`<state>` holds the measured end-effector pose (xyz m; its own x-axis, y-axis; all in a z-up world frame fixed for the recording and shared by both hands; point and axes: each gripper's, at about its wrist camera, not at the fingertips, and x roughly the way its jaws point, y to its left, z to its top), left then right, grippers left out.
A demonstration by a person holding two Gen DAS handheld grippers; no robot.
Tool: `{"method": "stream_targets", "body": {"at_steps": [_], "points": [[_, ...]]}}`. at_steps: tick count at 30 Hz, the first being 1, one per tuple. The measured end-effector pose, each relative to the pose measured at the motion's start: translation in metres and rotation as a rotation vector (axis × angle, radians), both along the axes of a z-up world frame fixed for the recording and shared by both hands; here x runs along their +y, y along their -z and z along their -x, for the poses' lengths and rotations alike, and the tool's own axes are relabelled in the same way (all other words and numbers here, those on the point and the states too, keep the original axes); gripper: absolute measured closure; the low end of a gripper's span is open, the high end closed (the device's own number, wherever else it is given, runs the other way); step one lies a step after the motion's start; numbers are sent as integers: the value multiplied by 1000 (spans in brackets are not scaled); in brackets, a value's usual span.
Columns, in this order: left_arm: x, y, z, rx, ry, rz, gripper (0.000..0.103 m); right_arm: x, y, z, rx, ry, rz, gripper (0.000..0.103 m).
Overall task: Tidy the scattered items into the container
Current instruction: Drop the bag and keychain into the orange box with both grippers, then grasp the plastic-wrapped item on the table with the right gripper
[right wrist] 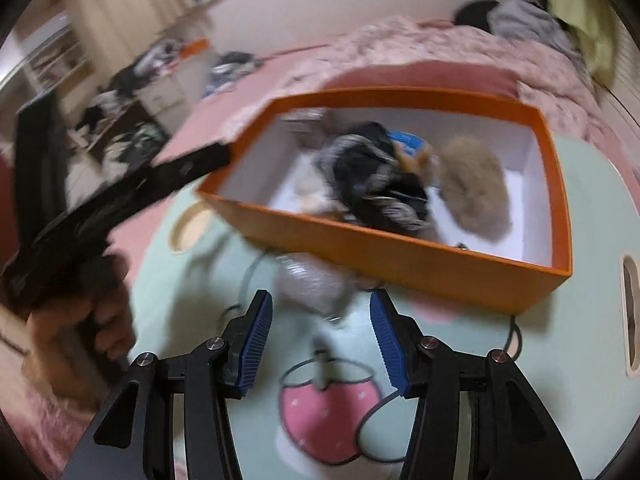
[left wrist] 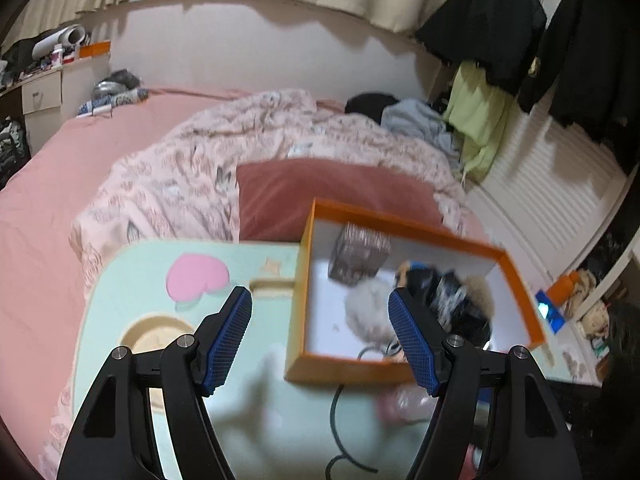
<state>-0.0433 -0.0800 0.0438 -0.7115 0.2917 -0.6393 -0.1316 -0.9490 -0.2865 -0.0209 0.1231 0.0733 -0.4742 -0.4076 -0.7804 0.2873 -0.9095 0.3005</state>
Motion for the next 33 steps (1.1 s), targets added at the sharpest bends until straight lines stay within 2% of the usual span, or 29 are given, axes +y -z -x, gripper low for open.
{"method": "stream_targets", "body": {"at_steps": [2, 3, 4, 8, 11, 14, 15, 16, 17, 24, 28, 33], "points": [[2, 9, -3, -31, 48, -69, 31, -2, 2, 5, -3, 14, 2, 50], [5, 10, -6, -36, 64, -101, 31, -5, 3, 7, -6, 12, -3, 45], [7, 11, -9, -31, 72, -110, 31, -10, 3, 8, -9, 9, -14, 39], [14, 11, -18, -41, 130, -140, 31, -25, 12, 8, -35, -23, -42, 38], [13, 12, -20, -45, 104, -117, 30, -30, 18, 8, -21, -28, -73, 38], [3, 11, -21, -39, 66, -138, 30, -38, 21, 12, 7, -33, -104, 38], [-1, 10, -22, -29, 46, -151, 30, -40, 22, 12, 22, -37, -117, 45], [-6, 8, -23, -20, 31, -161, 30, -43, 23, 13, 36, -47, -134, 64], [-11, 6, -24, -9, 15, -171, 30, -46, 24, 12, 45, -65, -149, 67], [-30, -2, -28, 8, -37, -173, 30, -32, 21, -7, 12, -156, -35, 68], [-25, -4, -28, 7, -21, -157, 30, -12, -3, -16, 64, -140, 14, 68], [-9, -19, -26, 35, 33, -134, 30, 14, -47, -6, 162, -48, 17, 68]]}}
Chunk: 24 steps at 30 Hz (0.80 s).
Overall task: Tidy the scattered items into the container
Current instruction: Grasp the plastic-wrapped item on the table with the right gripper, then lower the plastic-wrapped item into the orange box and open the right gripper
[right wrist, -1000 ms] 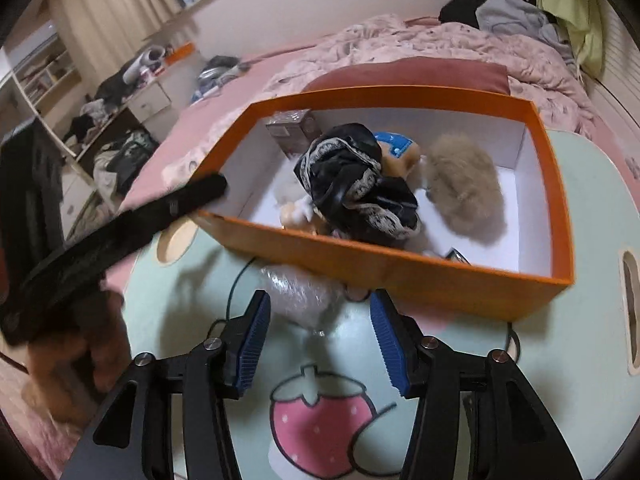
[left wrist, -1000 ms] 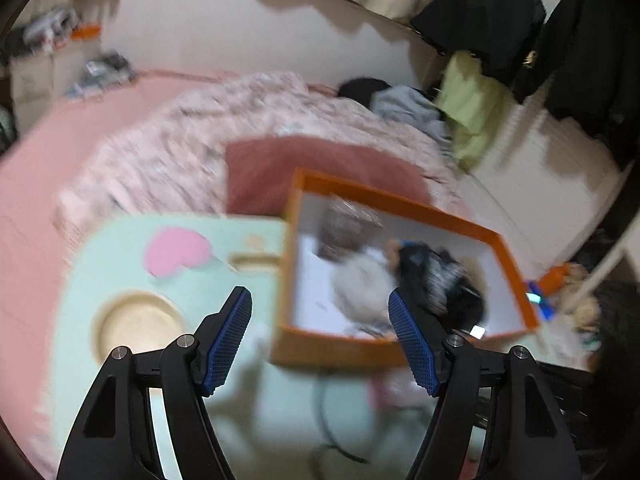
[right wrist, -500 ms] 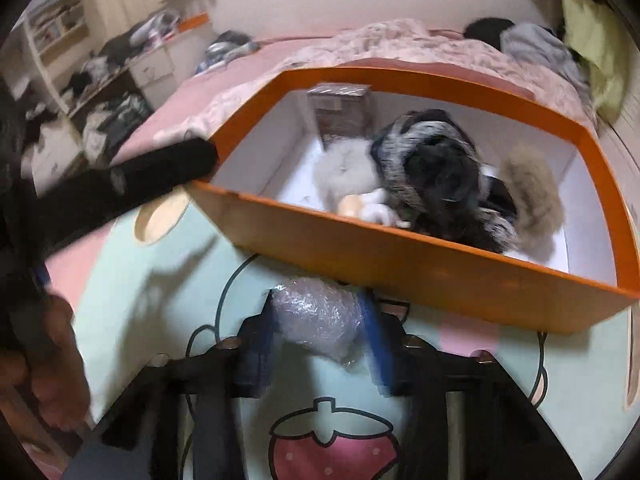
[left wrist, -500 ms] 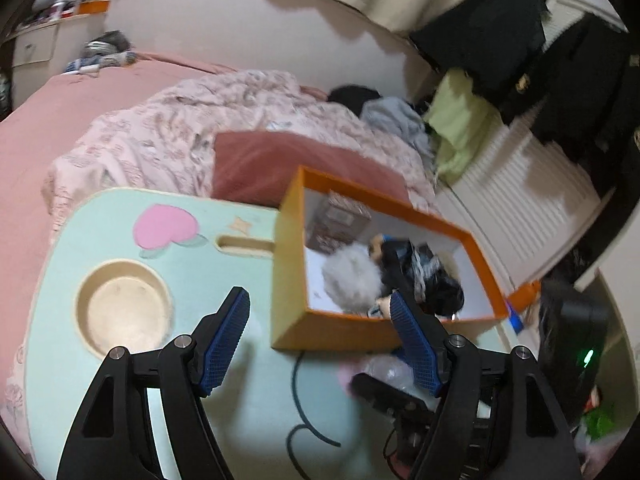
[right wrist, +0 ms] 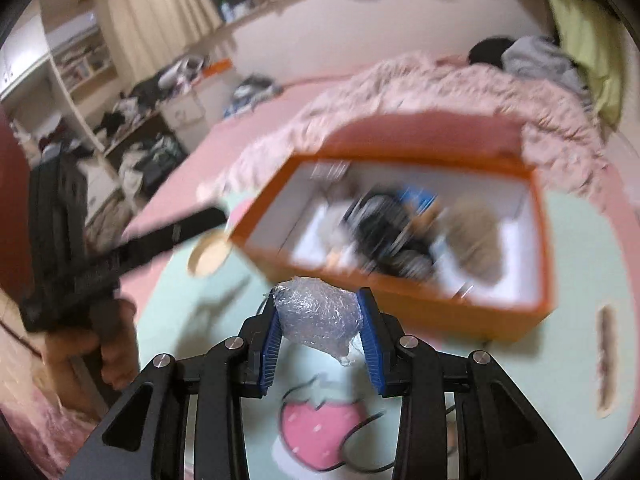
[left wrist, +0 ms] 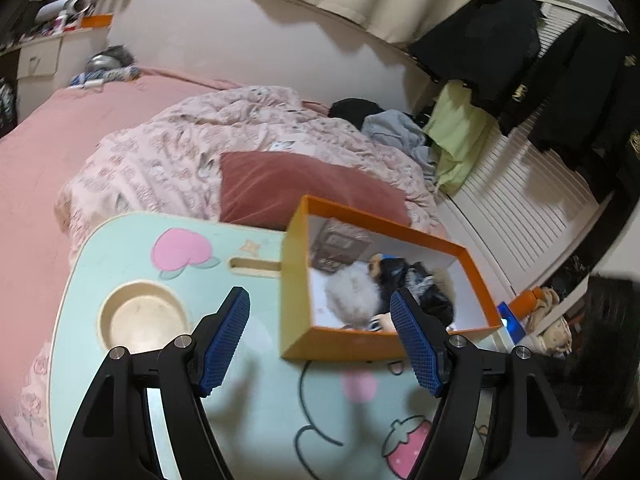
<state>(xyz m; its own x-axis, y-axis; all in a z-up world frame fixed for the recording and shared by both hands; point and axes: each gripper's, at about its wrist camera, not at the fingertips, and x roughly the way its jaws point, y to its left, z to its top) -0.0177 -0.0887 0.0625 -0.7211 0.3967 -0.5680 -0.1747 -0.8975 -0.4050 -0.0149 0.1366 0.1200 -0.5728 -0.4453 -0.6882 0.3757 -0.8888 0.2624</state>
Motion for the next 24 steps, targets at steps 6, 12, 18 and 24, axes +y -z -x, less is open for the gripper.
{"method": "stream_targets", "body": {"at_steps": [6, 12, 18, 24], "points": [[30, -19, 12, 23, 69, 81, 30, 13, -25, 27, 97, 126, -120, 68], [54, -22, 31, 12, 110, 126, 30, 9, -19, 49, 104, 150, -152, 68], [67, -15, 47, -25, 124, 141, 30, 9, -9, 59, 108, 145, -181, 68], [74, -11, 58, -42, 132, 154, 30, 20, -4, 73, 93, 160, -176, 68]]}}
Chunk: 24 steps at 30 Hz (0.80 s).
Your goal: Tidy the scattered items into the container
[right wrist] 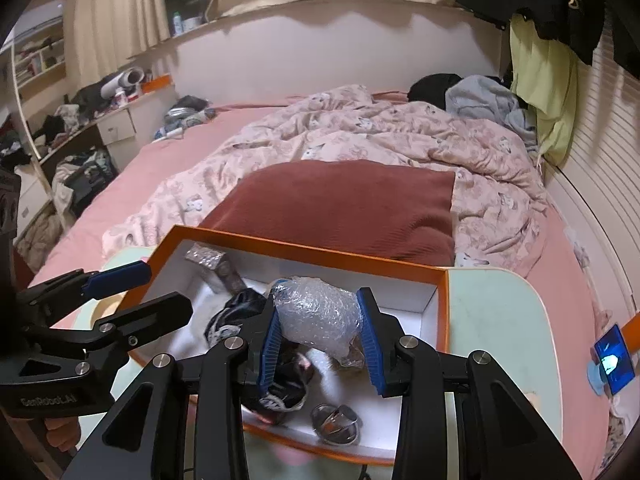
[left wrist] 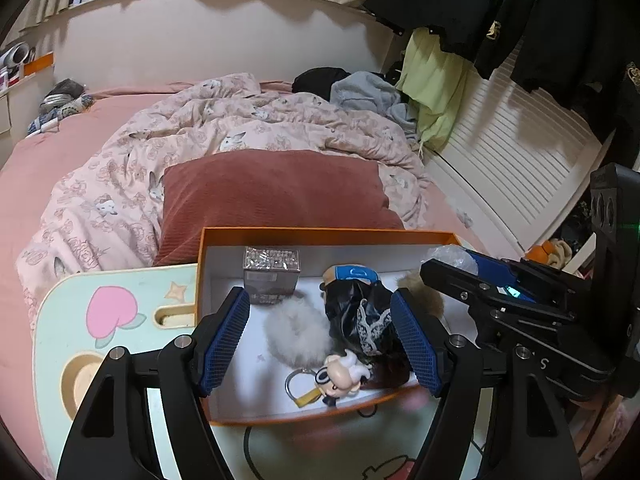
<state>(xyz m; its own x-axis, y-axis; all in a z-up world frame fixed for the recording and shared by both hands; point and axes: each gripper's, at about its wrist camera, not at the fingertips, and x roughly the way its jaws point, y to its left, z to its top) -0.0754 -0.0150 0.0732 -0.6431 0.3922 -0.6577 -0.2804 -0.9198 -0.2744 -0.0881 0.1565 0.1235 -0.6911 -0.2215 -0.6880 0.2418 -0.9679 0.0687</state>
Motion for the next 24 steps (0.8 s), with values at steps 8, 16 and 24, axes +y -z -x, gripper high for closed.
{"method": "stream_targets", "body": {"at_steps": [8, 16, 24], "points": [[5, 4, 9, -16, 1, 14, 30, 5, 3, 5, 7, 30, -8, 66], [8, 7, 10, -26, 0, 24, 30, 6, -1, 1, 55, 56, -38, 31], [7, 3, 4, -16, -7, 29, 30, 10, -5, -4, 52, 71, -30, 30]]}}
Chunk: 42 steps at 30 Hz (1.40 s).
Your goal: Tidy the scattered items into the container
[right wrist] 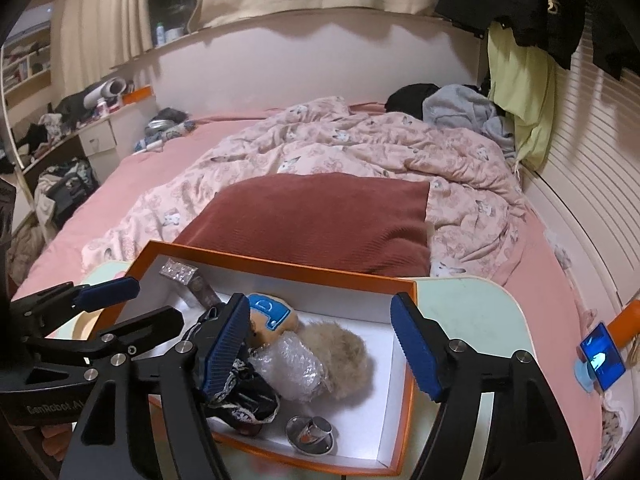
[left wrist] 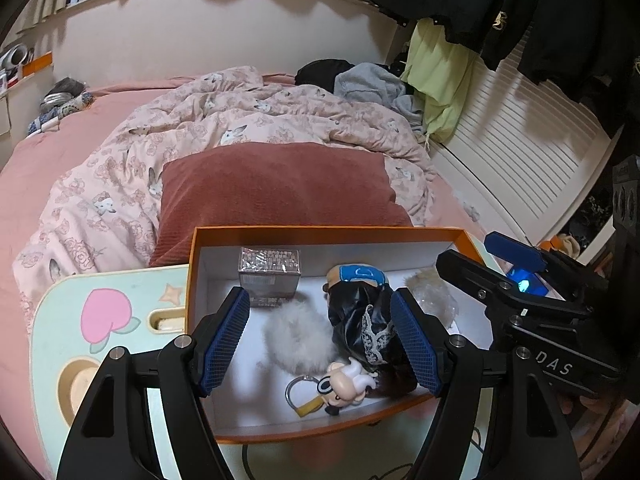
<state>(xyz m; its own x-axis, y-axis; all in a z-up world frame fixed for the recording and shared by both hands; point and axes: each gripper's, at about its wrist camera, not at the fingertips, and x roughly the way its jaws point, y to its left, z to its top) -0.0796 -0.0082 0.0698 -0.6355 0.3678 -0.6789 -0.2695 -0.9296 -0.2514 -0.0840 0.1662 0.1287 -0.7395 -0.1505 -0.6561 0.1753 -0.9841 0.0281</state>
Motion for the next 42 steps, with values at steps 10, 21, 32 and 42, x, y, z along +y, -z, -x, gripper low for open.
{"method": "stream_targets", "body": {"at_steps": [10, 21, 32, 42], "points": [[-2, -20, -35, 52, -3, 7, 30, 4, -16, -36, 34, 1, 12, 30], [4, 10, -102, -2, 16, 39, 30, 5, 26, -106, -71, -4, 15, 28], [-3, 68, -115, -94, -111, 132, 28, -3, 80, -122, -226, -6, -42, 26], [-2, 82, -107, -99, -170, 254, 0, -11, 97, -119, -244, -18, -86, 0]]}}
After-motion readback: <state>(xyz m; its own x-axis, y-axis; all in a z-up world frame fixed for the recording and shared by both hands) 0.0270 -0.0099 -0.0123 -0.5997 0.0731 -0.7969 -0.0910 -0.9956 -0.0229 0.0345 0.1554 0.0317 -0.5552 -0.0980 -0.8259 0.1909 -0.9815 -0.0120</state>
